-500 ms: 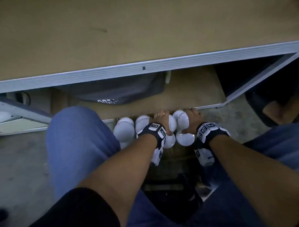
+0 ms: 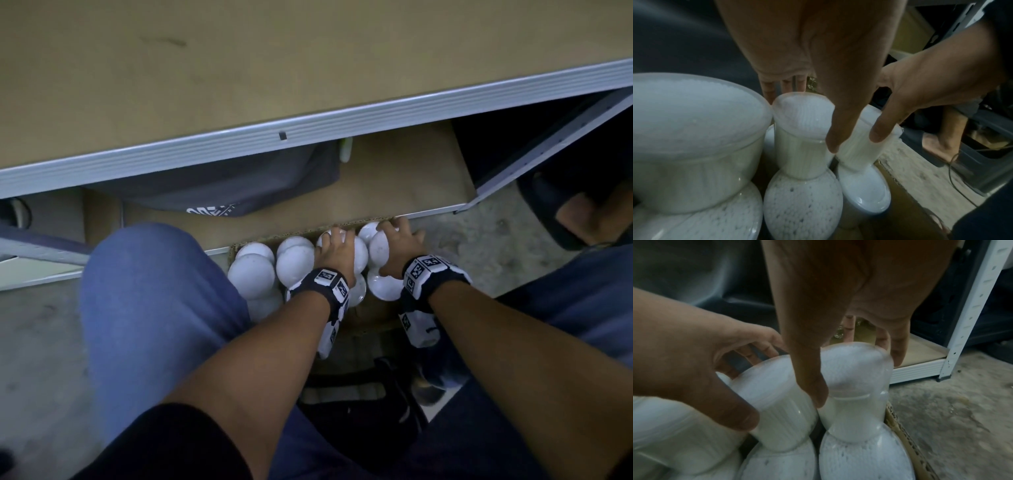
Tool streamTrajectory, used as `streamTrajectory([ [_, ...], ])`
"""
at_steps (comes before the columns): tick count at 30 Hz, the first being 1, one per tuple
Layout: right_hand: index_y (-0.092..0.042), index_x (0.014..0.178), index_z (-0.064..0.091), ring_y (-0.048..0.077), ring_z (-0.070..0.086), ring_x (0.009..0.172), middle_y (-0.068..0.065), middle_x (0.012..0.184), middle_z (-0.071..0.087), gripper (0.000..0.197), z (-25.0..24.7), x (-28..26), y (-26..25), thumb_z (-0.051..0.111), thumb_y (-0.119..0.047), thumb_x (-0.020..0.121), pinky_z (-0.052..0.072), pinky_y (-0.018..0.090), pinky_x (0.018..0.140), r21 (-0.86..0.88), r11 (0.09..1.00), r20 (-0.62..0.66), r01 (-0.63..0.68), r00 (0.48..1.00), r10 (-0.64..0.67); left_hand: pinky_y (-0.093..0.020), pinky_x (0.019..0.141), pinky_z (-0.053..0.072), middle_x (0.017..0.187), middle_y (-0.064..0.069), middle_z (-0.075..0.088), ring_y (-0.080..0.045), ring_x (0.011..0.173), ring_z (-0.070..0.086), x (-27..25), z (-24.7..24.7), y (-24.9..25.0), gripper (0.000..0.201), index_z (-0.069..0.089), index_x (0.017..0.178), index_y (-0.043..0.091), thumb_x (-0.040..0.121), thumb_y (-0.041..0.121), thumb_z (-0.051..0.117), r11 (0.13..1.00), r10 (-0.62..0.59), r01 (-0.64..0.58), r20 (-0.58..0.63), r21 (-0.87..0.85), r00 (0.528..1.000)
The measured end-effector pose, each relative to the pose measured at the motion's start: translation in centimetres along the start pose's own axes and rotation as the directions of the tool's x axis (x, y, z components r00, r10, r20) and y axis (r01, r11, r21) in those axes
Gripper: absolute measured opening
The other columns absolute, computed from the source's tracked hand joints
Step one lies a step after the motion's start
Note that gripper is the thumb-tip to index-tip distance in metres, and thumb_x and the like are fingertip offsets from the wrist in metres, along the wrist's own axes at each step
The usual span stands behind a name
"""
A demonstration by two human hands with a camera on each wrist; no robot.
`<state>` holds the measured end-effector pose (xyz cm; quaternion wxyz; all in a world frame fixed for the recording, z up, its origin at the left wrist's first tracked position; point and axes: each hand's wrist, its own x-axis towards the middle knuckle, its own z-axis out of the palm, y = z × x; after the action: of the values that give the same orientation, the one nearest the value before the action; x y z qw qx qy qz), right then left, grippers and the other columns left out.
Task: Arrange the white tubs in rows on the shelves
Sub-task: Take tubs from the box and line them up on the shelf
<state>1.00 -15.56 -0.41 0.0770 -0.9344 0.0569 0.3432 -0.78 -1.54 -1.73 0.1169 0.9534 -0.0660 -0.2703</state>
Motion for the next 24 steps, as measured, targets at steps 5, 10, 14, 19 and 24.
streamTrajectory([
  [5, -0.026, 0.133, 0.034, 0.038, 0.033, 0.123, 0.002, 0.139, 0.025, 0.08, -2.1, -1.9, -0.9, 0.079, -0.024, 0.067, 0.047, 0.044, 0.097, -0.05, 0.999, -0.003, 0.012, 1.0, -0.012, -0.042, 0.096, 0.045, 0.136, -0.008, 0.035, -0.028, 0.127, 0.034, -0.2, -2.4, 0.2, 0.09, 0.036, 0.136, 0.017, 0.059, 0.026, 0.083, 0.999, 0.006, -0.003, 0.065, -0.042, 0.998],
  [10, -0.033, 0.132, 0.033, 0.039, 0.034, 0.123, 0.0, 0.134, 0.026, 0.09, -5.6, -4.3, -1.4, 0.083, -0.026, 0.058, 0.05, 0.045, 0.089, 0.014, 0.999, -0.069, 0.049, 0.996, -0.048, -0.047, 0.097, 0.045, 0.133, -0.005, 0.034, -0.026, 0.125, 0.033, -2.0, -6.4, 0.0, 0.091, 0.037, 0.135, 0.022, 0.056, 0.027, 0.084, 0.994, 0.051, -0.049, 0.017, -0.097, 0.999],
  [14, -0.031, 0.131, 0.036, 0.041, 0.032, 0.122, 0.002, 0.133, 0.026, 0.086, -8.7, -7.2, -2.3, 0.082, -0.028, 0.058, 0.048, 0.046, 0.092, 0.015, 0.994, -0.158, 0.109, 0.982, -0.105, -0.047, 0.099, 0.042, 0.131, -0.005, 0.033, -0.027, 0.124, 0.032, -4.4, -10.4, -0.4, 0.091, 0.041, 0.133, 0.022, 0.055, 0.033, 0.086, 0.99, 0.096, -0.103, -0.073, -0.098, 0.993],
  [19, -0.035, 0.131, 0.039, 0.037, 0.033, 0.122, 0.0, 0.13, 0.028, 0.081, -12.1, -11.9, -3.1, 0.08, -0.033, 0.061, 0.041, 0.047, 0.1, 0.056, 0.978, -0.258, 0.202, 0.949, -0.181, -0.048, 0.097, 0.04, 0.127, -0.005, 0.036, -0.027, 0.122, 0.033, -8.5, -15.5, -0.6, 0.088, 0.043, 0.133, 0.024, 0.056, 0.037, 0.084, 0.983, 0.142, -0.159, -0.164, -0.093, 0.976],
  [24, -0.035, 0.13, 0.042, 0.033, 0.036, 0.119, -0.002, 0.127, 0.033, 0.078, -15.2, -16.5, -4.3, 0.081, -0.035, 0.062, 0.039, 0.043, 0.101, 0.058, 0.95, -0.334, 0.307, 0.903, -0.271, -0.049, 0.098, 0.044, 0.125, -0.007, 0.038, -0.028, 0.123, 0.034, -12.8, -20.3, -0.9, 0.091, 0.045, 0.133, 0.025, 0.052, 0.038, 0.085, 0.983, 0.152, -0.17, -0.201, -0.074, 0.968],
])
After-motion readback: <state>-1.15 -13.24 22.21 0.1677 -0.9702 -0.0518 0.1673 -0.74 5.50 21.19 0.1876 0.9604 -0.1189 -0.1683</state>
